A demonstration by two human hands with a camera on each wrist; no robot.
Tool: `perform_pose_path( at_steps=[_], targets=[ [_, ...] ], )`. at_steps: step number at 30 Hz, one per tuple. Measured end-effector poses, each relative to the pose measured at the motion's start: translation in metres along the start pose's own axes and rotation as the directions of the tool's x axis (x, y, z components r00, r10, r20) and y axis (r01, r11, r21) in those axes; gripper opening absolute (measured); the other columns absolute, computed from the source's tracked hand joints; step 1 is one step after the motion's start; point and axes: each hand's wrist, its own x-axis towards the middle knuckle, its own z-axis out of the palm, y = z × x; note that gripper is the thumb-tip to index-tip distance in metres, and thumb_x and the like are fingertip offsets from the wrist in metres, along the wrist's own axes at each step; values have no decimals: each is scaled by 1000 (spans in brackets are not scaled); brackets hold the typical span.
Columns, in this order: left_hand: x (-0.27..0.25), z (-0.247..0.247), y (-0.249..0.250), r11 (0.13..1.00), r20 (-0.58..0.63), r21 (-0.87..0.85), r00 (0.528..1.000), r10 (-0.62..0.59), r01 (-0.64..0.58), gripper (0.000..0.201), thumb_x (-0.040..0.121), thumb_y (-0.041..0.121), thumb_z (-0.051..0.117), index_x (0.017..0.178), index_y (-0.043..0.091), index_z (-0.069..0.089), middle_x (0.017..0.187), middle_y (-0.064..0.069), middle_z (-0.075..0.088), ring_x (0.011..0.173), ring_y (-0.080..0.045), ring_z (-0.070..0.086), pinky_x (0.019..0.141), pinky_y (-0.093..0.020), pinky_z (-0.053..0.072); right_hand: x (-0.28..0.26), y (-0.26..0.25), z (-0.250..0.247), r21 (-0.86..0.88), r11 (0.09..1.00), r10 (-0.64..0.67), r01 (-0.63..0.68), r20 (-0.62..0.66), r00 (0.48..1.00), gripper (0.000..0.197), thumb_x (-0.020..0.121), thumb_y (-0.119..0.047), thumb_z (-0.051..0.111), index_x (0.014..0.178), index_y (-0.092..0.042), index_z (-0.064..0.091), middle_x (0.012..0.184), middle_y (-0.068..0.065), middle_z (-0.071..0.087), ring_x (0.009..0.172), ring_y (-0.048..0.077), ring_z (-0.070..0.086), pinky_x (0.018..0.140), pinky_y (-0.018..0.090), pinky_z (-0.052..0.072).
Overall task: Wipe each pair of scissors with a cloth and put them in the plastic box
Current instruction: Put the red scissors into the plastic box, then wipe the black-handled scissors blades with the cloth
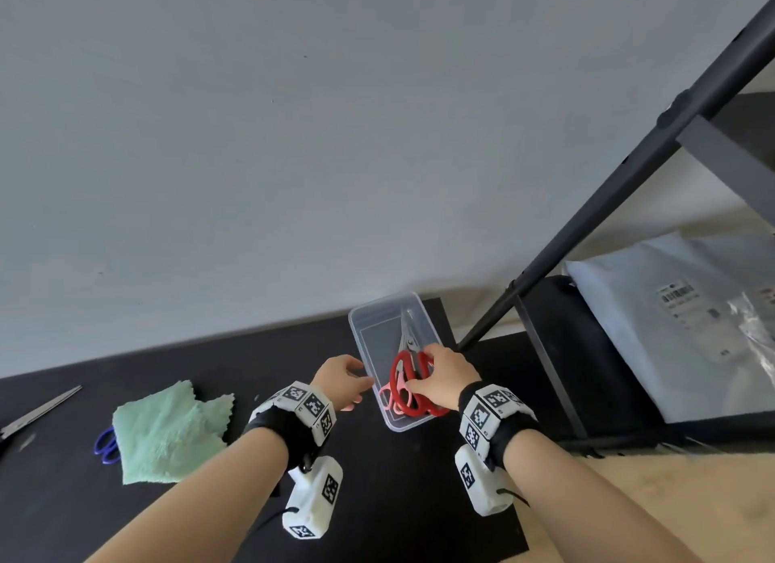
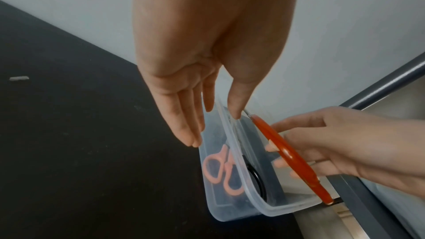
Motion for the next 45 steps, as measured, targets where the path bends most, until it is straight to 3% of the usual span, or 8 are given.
perform_pose_path(
  at_steps=[9, 14, 20, 25, 29, 34, 42, 45],
  targets=[
    [7, 8, 0, 998, 7, -31, 999, -46, 46, 34, 89, 19, 63, 121, 11, 53, 90, -2, 63, 85, -20, 67, 76, -30, 58, 17, -2, 12, -211, 977, -16, 5, -50, 999, 58, 77, -48, 69, 120, -18, 45, 115, 4, 59, 101, 22, 62, 87, 34, 53],
    [5, 6, -4, 999, 11, -32, 999, -34, 34, 23, 91, 17, 59, 113, 8, 59, 88, -3, 64, 72, -15, 64, 72, -29, 57, 20, 0, 18, -199, 980, -5, -16, -104, 995, 57, 79, -40, 71, 123, -17, 43, 121, 5, 50, 106, 24, 59, 86, 33, 53],
    [-1, -6, -13, 1000, 16, -23, 1000, -8, 9, 19, 92, 14, 55, 110, 8, 60, 87, -5, 65, 68, -14, 62, 66, -24, 54, 16, -1, 13, -198, 980, 6, -32, -129, 992, 38, 90, -32, 58, 122, -15, 46, 120, 6, 52, 103, 23, 60, 86, 33, 52],
    [-10, -22, -22, 998, -15, 35, 999, 46, -45, 11, 91, 11, 55, 100, 10, 61, 79, -3, 63, 64, -15, 59, 62, -24, 50, 4, -17, 2, -245, 969, -26, -6, -127, 992, 25, 95, -31, 50, 112, -13, 53, 108, 6, 61, 91, 21, 62, 82, 32, 52],
    [-23, -46, -36, 983, -65, 152, 992, 112, -101, 16, 88, 15, 56, 102, 11, 64, 81, -3, 64, 69, -18, 62, 69, -27, 50, -13, -44, 3, -284, 958, -57, 31, -83, 995, 25, 94, -30, 51, 105, -10, 60, 100, 7, 68, 86, 22, 64, 78, 31, 52],
    [-46, -87, -65, 971, -127, 206, 980, 152, -124, 22, 88, 19, 58, 109, 12, 62, 102, -10, 68, 97, -26, 66, 81, -32, 51, -31, -93, 26, -276, 960, -70, 53, -54, 996, 30, 93, -30, 51, 115, -11, 57, 112, 7, 64, 101, 25, 62, 90, 36, 51],
    [-87, -177, -140, 980, -217, 178, 968, 125, -87, 13, 88, 20, 58, 97, 16, 65, 106, -9, 69, 97, -26, 66, 88, -35, 52, -50, -192, 93, -297, 942, -163, 153, -7, 987, 27, 90, -29, 54, 110, -13, 60, 110, 6, 65, 99, 26, 62, 85, 35, 50],
    [-102, -211, -173, 988, -271, 148, 958, 91, -52, 14, 86, 19, 58, 98, 16, 65, 100, -9, 69, 87, -24, 67, 79, -33, 54, -56, -232, 122, -299, 935, -197, 191, 11, 980, 26, 89, -29, 56, 109, -13, 60, 110, 7, 65, 100, 27, 62, 87, 36, 50]
  ],
)
